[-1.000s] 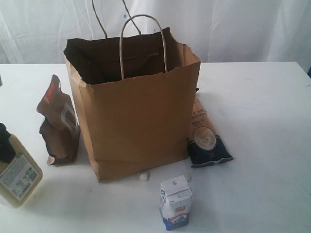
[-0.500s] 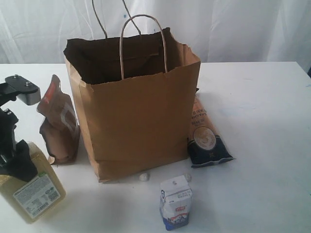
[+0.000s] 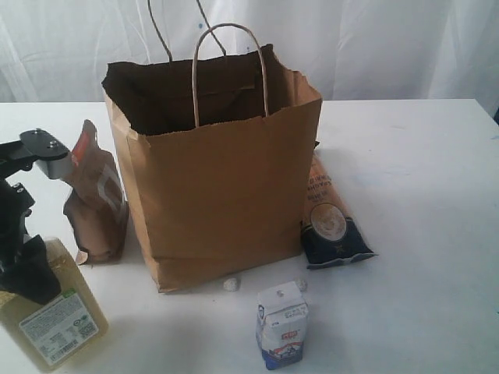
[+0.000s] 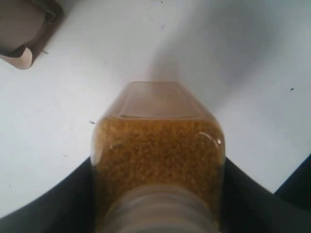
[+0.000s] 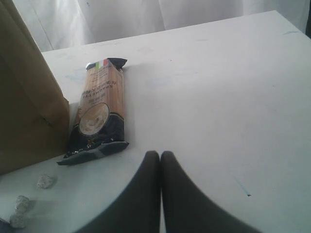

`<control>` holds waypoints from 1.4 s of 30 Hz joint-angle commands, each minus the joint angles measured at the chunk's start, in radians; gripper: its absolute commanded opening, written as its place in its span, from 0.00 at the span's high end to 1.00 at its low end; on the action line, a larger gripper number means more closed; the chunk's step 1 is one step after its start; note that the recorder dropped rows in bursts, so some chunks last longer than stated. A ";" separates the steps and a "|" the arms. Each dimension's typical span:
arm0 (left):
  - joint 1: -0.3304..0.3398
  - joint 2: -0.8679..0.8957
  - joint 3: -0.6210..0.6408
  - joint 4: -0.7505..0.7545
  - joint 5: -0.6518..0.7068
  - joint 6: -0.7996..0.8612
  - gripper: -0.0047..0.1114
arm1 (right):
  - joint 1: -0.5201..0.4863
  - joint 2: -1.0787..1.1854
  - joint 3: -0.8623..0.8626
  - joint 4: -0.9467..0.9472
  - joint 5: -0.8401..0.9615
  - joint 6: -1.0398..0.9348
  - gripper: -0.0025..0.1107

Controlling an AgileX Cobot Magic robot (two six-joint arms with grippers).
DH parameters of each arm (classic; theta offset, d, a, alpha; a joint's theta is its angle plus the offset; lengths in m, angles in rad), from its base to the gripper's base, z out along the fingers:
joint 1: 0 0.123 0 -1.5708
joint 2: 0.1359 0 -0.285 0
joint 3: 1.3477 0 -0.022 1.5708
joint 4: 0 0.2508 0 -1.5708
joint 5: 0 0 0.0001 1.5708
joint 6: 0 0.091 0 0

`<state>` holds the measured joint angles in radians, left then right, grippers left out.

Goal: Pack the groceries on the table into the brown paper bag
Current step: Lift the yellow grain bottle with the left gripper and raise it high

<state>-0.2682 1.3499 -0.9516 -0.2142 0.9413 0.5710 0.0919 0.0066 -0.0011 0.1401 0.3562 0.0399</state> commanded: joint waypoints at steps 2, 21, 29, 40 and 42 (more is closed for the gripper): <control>-0.004 -0.010 -0.003 -0.030 0.021 0.009 0.75 | -0.003 -0.007 0.001 -0.003 -0.012 -0.001 0.98; -0.093 0.025 -0.003 0.164 0.019 -0.137 0.75 | -0.003 -0.007 0.001 -0.003 -0.012 -0.001 0.98; -0.143 0.025 -0.003 0.178 -0.003 -0.194 0.75 | -0.003 -0.007 0.001 -0.003 -0.012 -0.001 0.98; -0.143 0.025 -0.003 0.154 0.018 -0.230 0.36 | -0.003 -0.007 0.001 -0.003 -0.012 -0.001 0.98; -0.143 0.025 -0.003 0.154 0.022 -0.247 0.31 | -0.003 -0.007 0.001 -0.003 -0.012 -0.001 0.98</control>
<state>-0.4045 1.3856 -0.9516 -0.0393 0.9320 0.3526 0.0919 0.0066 -0.0011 0.1401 0.3562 0.0399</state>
